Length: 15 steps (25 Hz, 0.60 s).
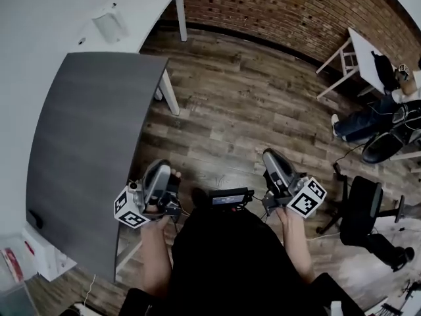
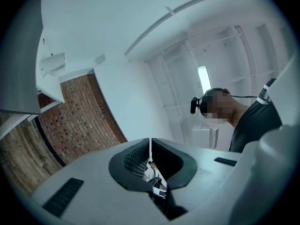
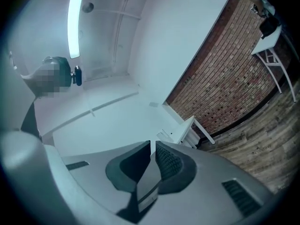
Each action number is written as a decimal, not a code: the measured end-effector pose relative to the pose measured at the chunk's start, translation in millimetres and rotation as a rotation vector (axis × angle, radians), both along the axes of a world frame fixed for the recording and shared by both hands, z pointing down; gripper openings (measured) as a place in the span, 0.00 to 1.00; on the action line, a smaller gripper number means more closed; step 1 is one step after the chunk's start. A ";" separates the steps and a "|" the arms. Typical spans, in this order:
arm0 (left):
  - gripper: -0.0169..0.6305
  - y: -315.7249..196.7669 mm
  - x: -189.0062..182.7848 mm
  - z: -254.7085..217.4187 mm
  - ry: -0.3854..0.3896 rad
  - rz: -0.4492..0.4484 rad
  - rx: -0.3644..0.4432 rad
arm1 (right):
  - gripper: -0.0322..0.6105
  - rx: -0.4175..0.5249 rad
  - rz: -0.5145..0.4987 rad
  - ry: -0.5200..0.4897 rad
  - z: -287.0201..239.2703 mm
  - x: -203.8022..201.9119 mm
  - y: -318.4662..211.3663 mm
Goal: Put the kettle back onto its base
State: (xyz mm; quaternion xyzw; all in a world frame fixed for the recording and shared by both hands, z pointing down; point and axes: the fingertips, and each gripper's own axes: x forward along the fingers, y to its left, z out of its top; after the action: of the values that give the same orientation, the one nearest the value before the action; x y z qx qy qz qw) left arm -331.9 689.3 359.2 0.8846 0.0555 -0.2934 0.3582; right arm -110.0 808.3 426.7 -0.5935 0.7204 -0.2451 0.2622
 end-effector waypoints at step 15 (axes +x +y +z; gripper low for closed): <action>0.26 -20.7 20.7 7.1 -0.132 -0.038 0.046 | 0.09 -0.021 -0.008 0.036 -4.5 -3.9 -21.5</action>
State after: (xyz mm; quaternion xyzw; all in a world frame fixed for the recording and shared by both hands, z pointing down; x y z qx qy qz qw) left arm -311.2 668.6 366.2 0.9110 0.0215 -0.2397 0.3350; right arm -113.9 786.8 422.2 -0.5976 0.7247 -0.2432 0.2418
